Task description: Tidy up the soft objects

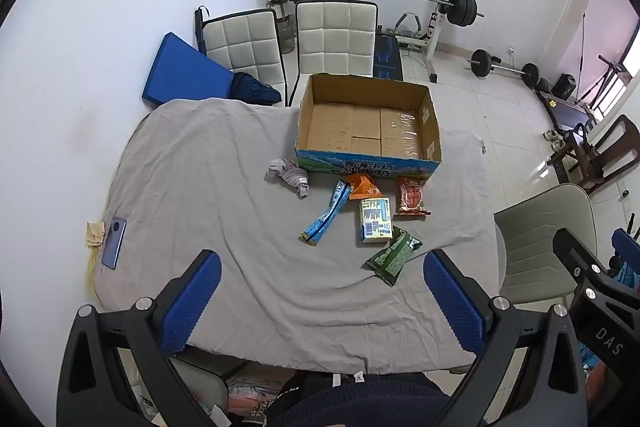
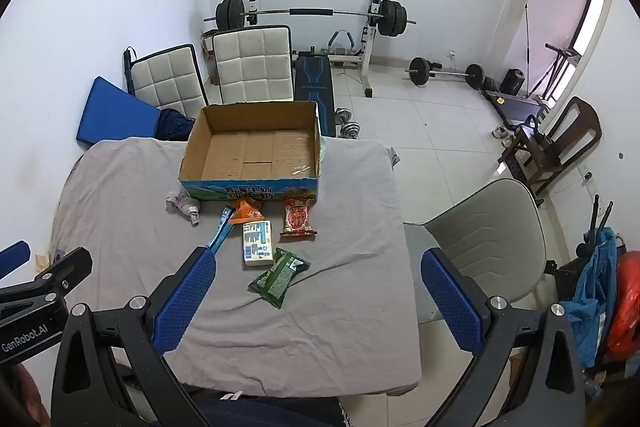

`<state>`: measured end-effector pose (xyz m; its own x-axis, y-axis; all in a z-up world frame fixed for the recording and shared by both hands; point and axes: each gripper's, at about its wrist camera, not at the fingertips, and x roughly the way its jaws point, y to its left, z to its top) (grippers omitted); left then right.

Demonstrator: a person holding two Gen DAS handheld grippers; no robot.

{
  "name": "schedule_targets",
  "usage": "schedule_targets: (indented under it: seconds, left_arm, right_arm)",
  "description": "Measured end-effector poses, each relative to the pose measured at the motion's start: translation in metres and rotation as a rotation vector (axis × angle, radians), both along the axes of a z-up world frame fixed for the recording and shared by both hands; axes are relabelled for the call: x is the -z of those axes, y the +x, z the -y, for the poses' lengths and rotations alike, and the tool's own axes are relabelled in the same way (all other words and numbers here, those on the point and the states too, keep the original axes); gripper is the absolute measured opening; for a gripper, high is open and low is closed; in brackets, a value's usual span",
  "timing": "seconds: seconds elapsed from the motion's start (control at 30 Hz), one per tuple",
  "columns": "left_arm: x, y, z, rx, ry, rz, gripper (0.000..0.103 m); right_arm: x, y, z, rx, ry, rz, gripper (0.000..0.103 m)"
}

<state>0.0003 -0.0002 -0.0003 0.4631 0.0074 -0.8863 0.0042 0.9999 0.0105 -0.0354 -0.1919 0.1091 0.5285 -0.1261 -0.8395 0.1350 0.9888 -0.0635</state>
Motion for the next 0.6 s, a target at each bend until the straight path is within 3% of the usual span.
schedule_targets:
  seconds: [0.6]
  left_arm:
    - [-0.002,0.000,0.001,-0.007,-0.008,0.012,0.103]
  right_arm:
    - [-0.003,0.004,0.001,0.001,0.005,0.014,0.103]
